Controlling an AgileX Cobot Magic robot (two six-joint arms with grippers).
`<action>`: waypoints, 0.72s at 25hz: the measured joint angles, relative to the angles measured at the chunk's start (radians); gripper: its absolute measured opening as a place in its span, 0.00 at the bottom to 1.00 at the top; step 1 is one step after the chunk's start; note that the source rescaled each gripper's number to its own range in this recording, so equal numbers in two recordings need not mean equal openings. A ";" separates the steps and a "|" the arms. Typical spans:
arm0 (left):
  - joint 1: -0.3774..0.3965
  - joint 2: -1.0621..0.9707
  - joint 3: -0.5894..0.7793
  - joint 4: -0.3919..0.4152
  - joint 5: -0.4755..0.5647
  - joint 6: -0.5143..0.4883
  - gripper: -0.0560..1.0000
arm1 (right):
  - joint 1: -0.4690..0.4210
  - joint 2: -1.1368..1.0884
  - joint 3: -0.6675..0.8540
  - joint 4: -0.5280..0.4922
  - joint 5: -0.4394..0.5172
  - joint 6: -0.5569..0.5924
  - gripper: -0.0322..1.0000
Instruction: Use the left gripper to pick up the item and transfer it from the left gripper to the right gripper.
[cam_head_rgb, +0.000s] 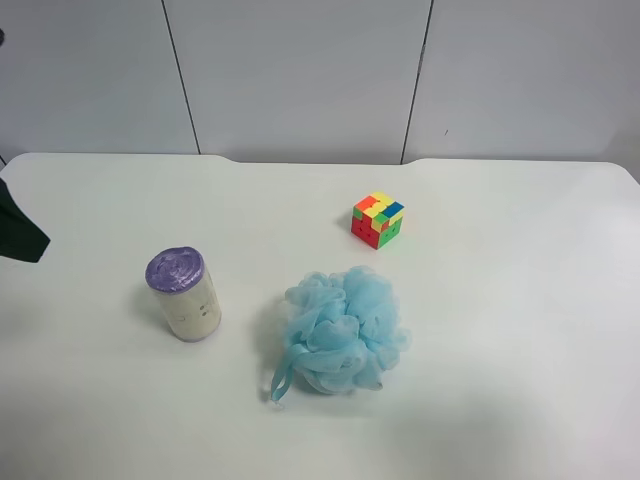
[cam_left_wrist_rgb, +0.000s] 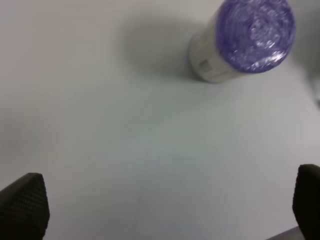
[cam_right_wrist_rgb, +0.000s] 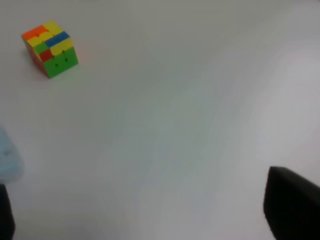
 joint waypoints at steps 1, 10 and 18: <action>-0.018 0.015 0.000 0.000 -0.012 -0.009 1.00 | 0.000 0.000 0.000 0.000 0.000 0.000 1.00; -0.195 0.114 0.000 0.055 -0.107 -0.177 1.00 | 0.000 0.000 0.000 0.000 -0.001 0.000 1.00; -0.315 0.209 -0.050 0.119 -0.138 -0.286 1.00 | 0.000 0.000 0.000 0.000 -0.001 0.000 1.00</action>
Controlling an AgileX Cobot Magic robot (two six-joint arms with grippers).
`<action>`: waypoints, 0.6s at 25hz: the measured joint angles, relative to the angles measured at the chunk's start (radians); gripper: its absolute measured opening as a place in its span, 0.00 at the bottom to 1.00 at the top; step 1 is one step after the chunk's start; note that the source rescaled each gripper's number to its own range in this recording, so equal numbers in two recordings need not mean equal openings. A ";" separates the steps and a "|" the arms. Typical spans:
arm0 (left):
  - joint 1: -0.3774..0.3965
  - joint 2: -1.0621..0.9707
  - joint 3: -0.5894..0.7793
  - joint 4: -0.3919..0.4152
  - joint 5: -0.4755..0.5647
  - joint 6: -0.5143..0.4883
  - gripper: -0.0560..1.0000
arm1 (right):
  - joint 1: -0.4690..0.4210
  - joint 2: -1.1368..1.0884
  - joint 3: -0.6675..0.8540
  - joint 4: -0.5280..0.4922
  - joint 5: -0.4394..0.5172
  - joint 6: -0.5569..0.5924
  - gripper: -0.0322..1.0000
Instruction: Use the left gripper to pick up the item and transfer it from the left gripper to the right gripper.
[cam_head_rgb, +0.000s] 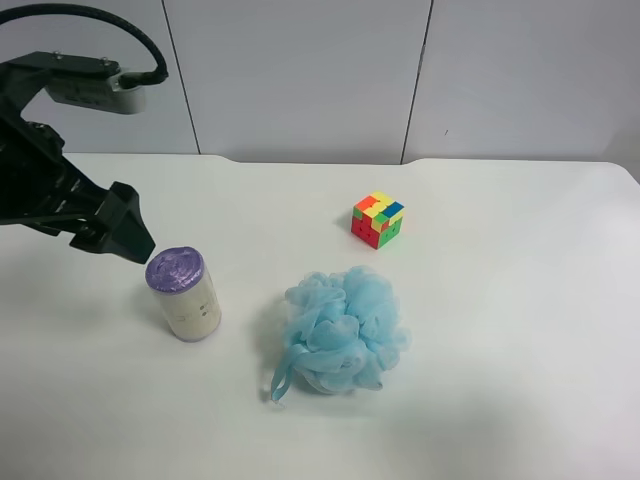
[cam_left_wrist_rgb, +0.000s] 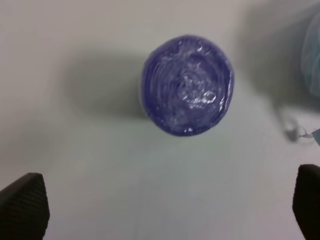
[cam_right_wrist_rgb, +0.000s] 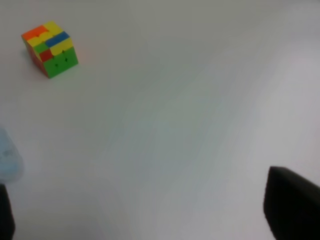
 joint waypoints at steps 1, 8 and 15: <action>-0.008 0.017 -0.010 0.001 -0.001 -0.003 1.00 | 0.000 0.000 0.000 0.000 0.000 0.000 1.00; -0.069 0.116 -0.022 0.006 -0.044 -0.037 1.00 | 0.000 0.000 0.000 0.000 0.000 0.000 1.00; -0.096 0.186 -0.022 0.006 -0.098 -0.045 1.00 | 0.000 0.000 0.000 0.000 0.000 0.000 1.00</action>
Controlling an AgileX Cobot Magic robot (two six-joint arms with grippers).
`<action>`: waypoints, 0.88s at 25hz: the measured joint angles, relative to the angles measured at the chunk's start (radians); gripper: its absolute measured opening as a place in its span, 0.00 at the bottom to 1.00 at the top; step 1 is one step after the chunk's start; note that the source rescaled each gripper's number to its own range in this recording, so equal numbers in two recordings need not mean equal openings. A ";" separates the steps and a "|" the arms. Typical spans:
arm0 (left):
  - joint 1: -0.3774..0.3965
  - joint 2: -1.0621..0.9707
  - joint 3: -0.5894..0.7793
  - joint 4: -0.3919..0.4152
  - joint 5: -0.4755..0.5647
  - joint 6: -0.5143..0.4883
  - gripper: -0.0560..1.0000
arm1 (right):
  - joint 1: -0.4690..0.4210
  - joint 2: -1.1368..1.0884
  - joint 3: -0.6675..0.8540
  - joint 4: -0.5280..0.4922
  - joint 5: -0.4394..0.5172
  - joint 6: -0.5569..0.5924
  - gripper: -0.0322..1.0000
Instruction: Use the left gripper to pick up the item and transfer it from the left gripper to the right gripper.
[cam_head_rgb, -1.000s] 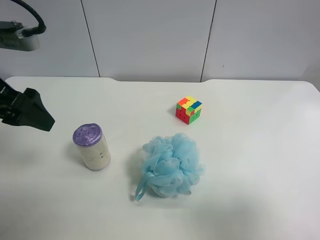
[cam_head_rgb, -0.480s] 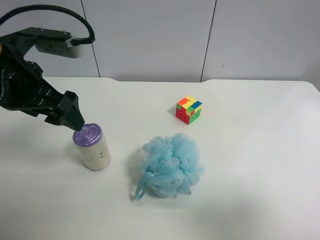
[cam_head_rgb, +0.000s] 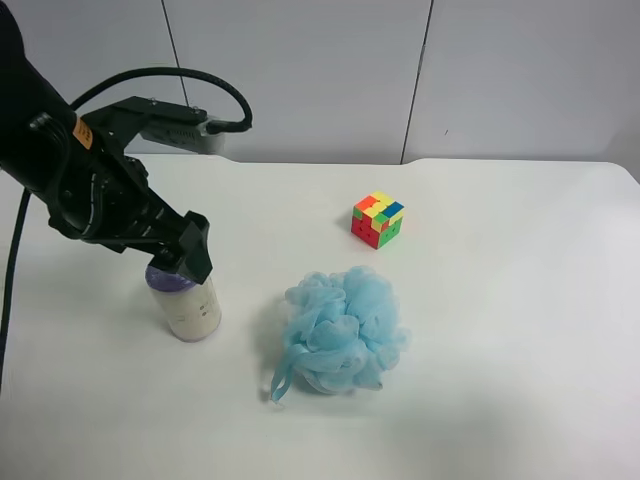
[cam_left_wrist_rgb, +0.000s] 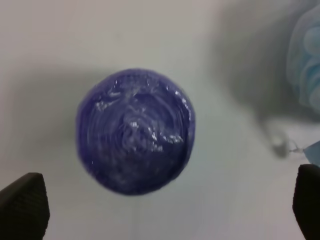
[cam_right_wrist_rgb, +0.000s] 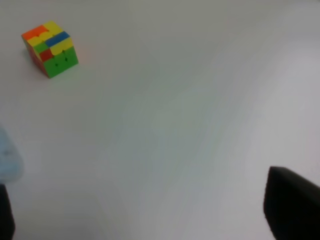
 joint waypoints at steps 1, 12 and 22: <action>0.000 0.014 0.000 0.000 -0.010 -0.001 1.00 | 0.000 0.000 0.000 0.000 0.000 0.000 1.00; 0.000 0.138 -0.001 0.026 -0.098 -0.004 1.00 | 0.000 0.000 0.000 0.000 0.000 0.000 1.00; 0.000 0.236 -0.002 0.056 -0.143 -0.004 1.00 | 0.000 0.000 0.000 0.000 0.000 0.000 1.00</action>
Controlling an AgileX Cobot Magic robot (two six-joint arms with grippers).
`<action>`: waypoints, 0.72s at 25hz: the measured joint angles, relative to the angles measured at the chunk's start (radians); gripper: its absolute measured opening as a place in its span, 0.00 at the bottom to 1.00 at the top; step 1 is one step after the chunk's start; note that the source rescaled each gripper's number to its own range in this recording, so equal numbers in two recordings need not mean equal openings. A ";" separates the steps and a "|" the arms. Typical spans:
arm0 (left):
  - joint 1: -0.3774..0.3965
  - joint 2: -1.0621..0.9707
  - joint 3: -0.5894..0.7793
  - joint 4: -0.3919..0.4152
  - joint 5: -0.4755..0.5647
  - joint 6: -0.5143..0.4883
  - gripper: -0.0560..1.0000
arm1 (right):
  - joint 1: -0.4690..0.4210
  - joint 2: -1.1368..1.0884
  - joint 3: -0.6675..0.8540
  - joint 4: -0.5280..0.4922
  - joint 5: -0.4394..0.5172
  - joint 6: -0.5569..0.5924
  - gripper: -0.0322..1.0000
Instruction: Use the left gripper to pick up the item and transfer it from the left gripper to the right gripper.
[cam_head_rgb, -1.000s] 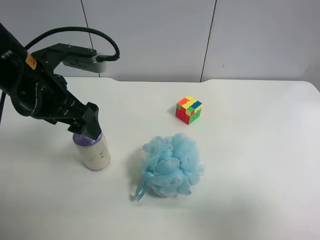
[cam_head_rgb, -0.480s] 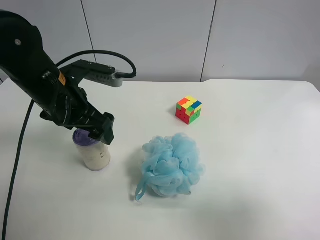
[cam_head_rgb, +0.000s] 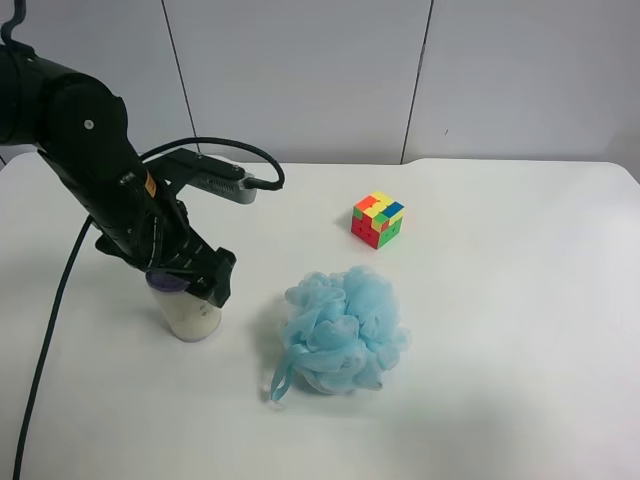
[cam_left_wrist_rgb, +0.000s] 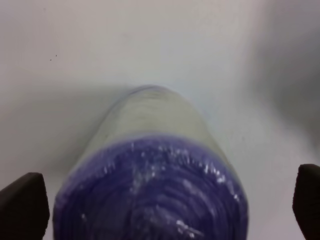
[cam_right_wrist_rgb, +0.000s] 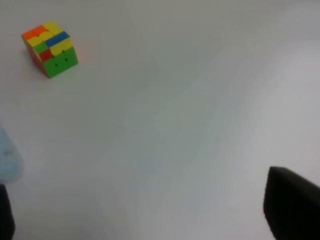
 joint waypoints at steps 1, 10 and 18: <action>0.000 0.008 0.000 0.000 -0.004 0.000 1.00 | 0.000 0.000 0.000 0.000 0.000 0.000 1.00; 0.000 0.036 0.000 0.000 -0.018 0.000 1.00 | 0.000 0.000 0.000 0.000 0.000 0.000 1.00; 0.000 0.036 0.000 0.000 -0.022 -0.007 0.88 | 0.000 0.000 0.000 0.000 0.000 0.000 1.00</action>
